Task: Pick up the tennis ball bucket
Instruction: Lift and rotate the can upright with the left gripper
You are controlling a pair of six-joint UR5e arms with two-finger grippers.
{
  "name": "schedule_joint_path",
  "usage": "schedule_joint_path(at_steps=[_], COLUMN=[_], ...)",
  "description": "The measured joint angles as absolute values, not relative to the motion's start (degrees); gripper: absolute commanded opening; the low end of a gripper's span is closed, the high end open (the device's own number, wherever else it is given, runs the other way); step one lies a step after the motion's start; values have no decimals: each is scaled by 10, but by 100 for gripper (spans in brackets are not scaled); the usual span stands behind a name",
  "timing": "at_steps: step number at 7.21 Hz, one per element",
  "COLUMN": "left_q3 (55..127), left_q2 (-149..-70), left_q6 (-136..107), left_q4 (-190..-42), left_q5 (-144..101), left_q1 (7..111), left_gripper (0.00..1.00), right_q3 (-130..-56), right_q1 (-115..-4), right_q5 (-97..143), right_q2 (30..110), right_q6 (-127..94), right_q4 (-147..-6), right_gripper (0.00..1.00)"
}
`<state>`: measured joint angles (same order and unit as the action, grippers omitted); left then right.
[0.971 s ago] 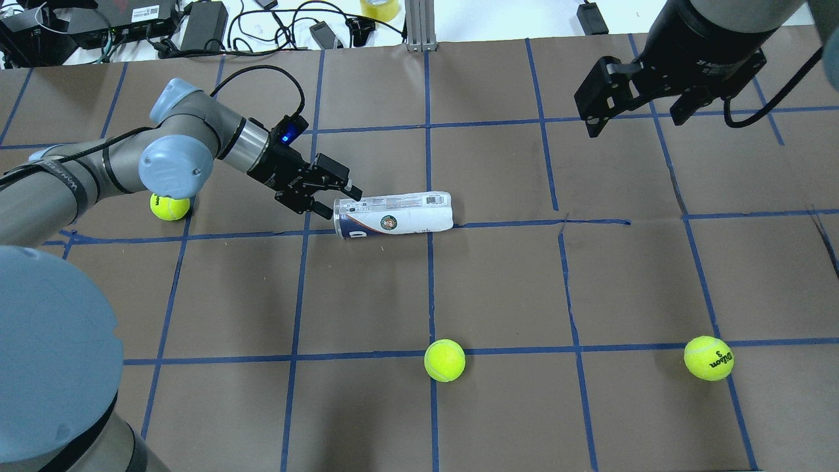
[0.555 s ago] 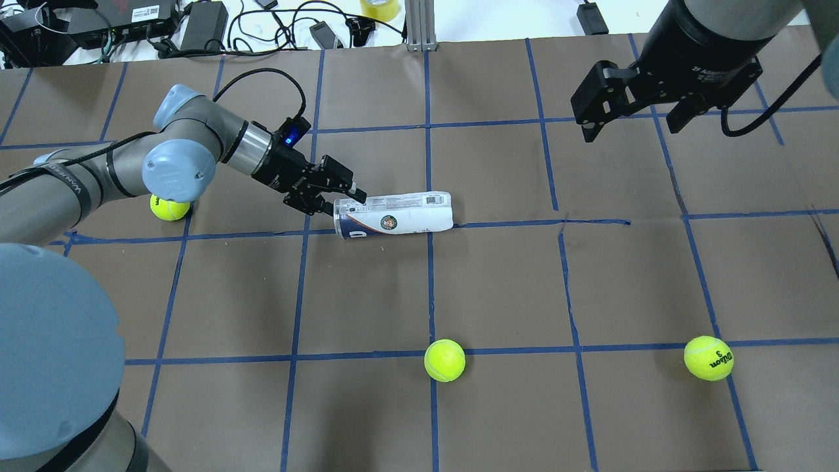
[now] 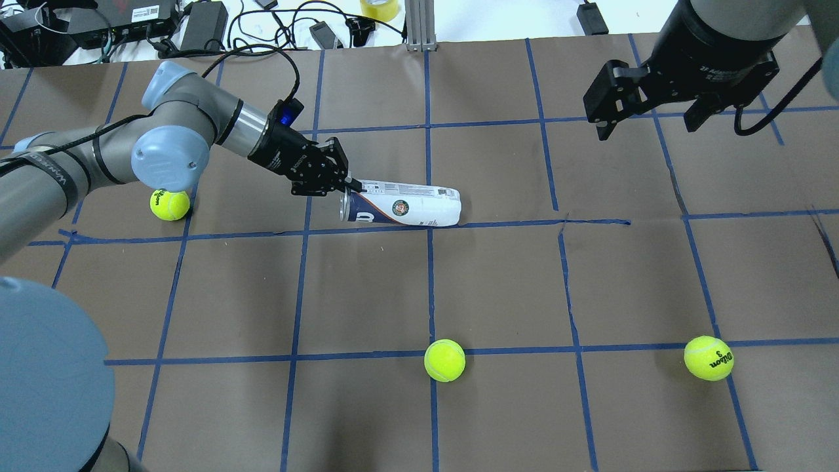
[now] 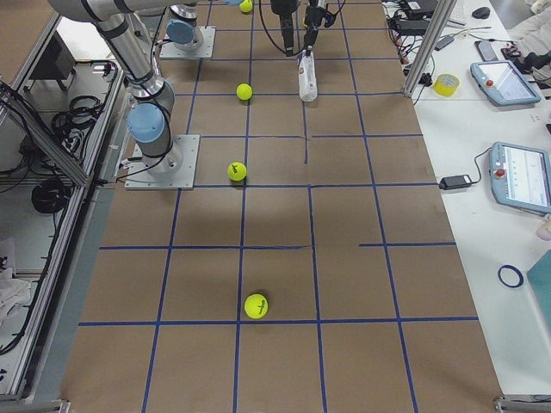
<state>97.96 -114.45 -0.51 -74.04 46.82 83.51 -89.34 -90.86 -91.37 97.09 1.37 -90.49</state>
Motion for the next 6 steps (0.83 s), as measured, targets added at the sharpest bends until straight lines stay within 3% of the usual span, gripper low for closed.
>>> schedule_joint_path(at_steps=[3,6], left_q3=[951,896], left_q2=[-1095,-1064], left_q6=[-134,-174], left_q4=[-728,-714], left_q5=[473,595], left_q1=[866,896], left_gripper=[0,0], right_q3=[-879,-819], right_q1=[-908,-908], right_q5=[-912,-914], right_q2=[933,885], right_q6=[10,10], right_q4=[-942,-940], right_gripper=[100,100])
